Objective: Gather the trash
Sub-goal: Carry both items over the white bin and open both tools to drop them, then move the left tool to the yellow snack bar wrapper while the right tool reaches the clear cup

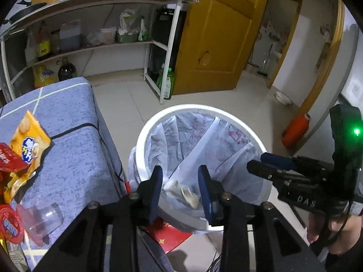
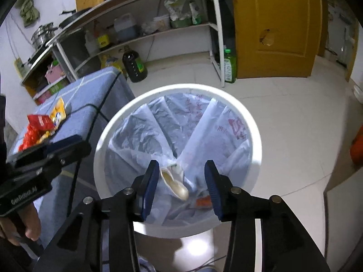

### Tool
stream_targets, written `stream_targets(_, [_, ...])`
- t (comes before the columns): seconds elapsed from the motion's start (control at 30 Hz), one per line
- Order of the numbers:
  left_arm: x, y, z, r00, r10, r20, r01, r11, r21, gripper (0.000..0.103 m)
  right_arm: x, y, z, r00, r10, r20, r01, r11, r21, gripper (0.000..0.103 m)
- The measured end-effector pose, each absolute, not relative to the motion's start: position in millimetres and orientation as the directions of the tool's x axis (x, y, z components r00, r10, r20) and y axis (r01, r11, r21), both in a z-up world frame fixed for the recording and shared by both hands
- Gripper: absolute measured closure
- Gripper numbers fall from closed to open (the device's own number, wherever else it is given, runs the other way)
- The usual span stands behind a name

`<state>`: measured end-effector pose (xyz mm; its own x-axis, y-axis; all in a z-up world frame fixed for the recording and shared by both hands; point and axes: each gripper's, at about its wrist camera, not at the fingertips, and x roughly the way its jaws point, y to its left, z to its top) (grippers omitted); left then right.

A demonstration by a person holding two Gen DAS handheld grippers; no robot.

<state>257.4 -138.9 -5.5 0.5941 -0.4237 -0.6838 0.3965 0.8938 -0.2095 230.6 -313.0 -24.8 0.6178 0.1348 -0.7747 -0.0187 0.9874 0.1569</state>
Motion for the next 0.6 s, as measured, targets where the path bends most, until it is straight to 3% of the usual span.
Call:
stream_targets(0.3, [218,-88,34,0.703,-0.391,-0.594,0.349,0.917,-0.191,0.065,203,-275,21,0.716,0.211,-0.666,-0.136,0.977,0.164,0.060])
stream_targets(0.6, [180,-1,50,0.788,-0.262,-0.558,0.200,0.965,-0.170,0.065,186,-205,33,0.701,0.331,-0.632,-0.296,0.941,0.164,0.060])
